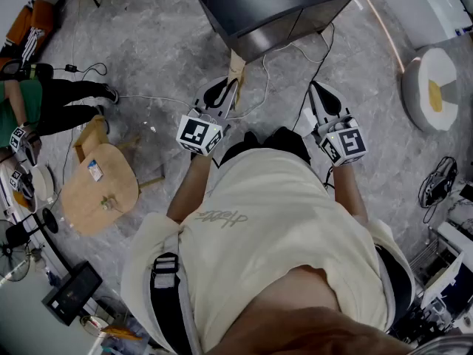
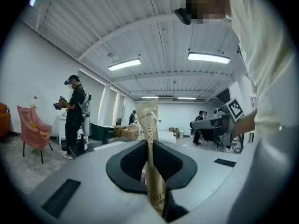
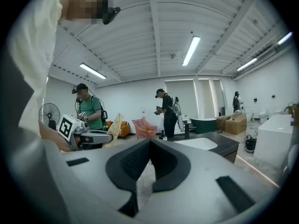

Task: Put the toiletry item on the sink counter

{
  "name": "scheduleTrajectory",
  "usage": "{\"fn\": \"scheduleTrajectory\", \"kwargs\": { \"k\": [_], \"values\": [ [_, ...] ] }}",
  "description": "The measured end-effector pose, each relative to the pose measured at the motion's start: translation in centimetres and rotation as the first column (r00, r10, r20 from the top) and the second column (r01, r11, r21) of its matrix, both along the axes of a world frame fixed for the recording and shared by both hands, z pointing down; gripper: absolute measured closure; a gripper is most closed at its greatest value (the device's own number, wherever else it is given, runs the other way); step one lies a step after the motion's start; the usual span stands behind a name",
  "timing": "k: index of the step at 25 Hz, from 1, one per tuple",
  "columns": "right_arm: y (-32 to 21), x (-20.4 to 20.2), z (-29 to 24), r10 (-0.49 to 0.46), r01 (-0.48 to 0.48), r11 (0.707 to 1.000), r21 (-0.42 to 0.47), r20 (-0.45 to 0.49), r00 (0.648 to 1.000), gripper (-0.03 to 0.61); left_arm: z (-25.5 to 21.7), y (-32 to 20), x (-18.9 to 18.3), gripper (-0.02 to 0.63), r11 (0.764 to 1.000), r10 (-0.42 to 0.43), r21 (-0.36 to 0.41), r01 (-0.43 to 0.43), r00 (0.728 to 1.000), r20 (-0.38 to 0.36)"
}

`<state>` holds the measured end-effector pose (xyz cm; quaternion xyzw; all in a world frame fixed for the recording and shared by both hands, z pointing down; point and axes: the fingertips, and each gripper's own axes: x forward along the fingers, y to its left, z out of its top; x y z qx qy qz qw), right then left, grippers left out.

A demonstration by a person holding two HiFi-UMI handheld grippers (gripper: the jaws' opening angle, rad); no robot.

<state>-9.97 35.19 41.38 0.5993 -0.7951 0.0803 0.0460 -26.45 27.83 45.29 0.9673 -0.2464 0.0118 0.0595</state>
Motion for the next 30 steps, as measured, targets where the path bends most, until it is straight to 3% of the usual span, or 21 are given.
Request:
{"fn": "scheduleTrajectory", "kwargs": {
  "k": [11, 16, 20, 22, 26, 30],
  "values": [
    [0.2, 6.4, -0.1, 0.04, -0.039, 0.999, -0.005, 0.042, 0.998, 0.584, -1.3, -0.4, 5.9, 0.577, 1.0, 0.019, 0.005, -0.019, 0.999, 0.035],
    [0.6, 9.2, 0.3, 0.011, -0.009, 1.0, -0.029, 0.071, 0.997, 0.584, -1.7, -0.7, 8.9, 0.578, 0.999, 0.014, -0.031, -0.013, 0.999, 0.042],
    [1.0, 11.2, 2.0, -0.04, 0.047, 0.997, -0.069, 0.105, 0.994, 0.584, -1.3, -0.4, 12.5, 0.577, 0.999, 0.039, 0.006, -0.04, 0.993, 0.112],
    [1.3, 12.1, 2.7, -0.057, 0.066, 0.995, -0.077, 0.115, 0.992, 0.584, -1.3, -0.3, 14.5, 0.577, 0.998, 0.052, -0.03, -0.05, 0.996, 0.079],
    [2.0, 13.7, 5.1, -0.057, 0.077, 0.99, -0.114, 0.168, 0.984, 0.584, -1.2, -1.3, 16.8, 0.577, 0.982, 0.002, -0.189, -0.014, 0.998, -0.067],
    [1.8, 14.9, 5.7, -0.078, 0.112, 0.984, -0.142, 0.225, 0.971, 0.584, -1.1, -1.2, 19.2, 0.577, 0.977, 0.046, -0.205, -0.06, 0.996, -0.071]
  ]
}}
